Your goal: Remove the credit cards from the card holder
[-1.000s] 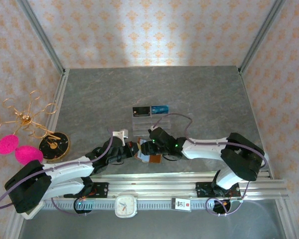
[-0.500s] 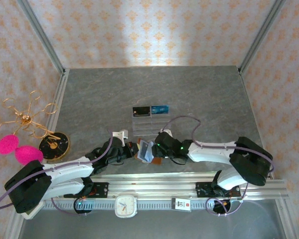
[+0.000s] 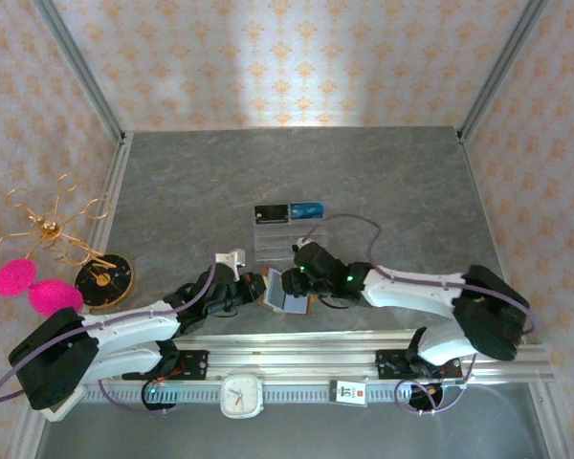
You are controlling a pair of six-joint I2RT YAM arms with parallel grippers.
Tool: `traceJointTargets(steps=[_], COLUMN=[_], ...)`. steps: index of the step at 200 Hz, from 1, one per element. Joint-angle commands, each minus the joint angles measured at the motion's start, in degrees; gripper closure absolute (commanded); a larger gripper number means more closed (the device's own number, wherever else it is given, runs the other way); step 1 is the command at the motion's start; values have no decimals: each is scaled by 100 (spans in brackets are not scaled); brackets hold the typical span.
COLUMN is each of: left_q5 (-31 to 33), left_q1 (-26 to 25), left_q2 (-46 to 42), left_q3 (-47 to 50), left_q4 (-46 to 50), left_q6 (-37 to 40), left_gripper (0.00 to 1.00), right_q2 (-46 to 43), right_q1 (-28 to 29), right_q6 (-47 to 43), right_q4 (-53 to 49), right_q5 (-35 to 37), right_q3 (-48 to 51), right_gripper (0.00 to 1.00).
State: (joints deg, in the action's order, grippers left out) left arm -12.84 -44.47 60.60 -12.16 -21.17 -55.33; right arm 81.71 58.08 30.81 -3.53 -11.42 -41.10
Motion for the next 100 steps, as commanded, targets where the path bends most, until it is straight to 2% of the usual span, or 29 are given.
traceJointTargets(steps=[1,13,25,33,41,57,78,100], left_q5=[318,601,961,1166,1272,1110,690,446], left_q1=[-38,-36,-43,-39,-36,-38,-40,-43], left_q2=[-301,-593,-910,-1131,-1307,-1446,-1000,-524], left_q3=[-109,-175,-293,-375,-433,-416,-421,-807], left_q4=[691,1245,1831,2122,2237,1878,1077,922], left_q6=[-65,50,231,373,491,663,777,1065], left_gripper=[91,72,64,64,69,78,84,84], right_q2=[376,423,410,408,413,419,448,447], right_q1=[-33,-52,-61,-65,-61,-61,-104,-166], right_q6=[119,194,206,193,182,155,18,-160], right_q4=[62,78,127,134,125,134,26,-137], right_q5=[-235,-108,-10,20,48,66,133,235], right_q3=[219,352,448,455,447,443,409,341], right_gripper=[76,79,80,81,81,82,84,84])
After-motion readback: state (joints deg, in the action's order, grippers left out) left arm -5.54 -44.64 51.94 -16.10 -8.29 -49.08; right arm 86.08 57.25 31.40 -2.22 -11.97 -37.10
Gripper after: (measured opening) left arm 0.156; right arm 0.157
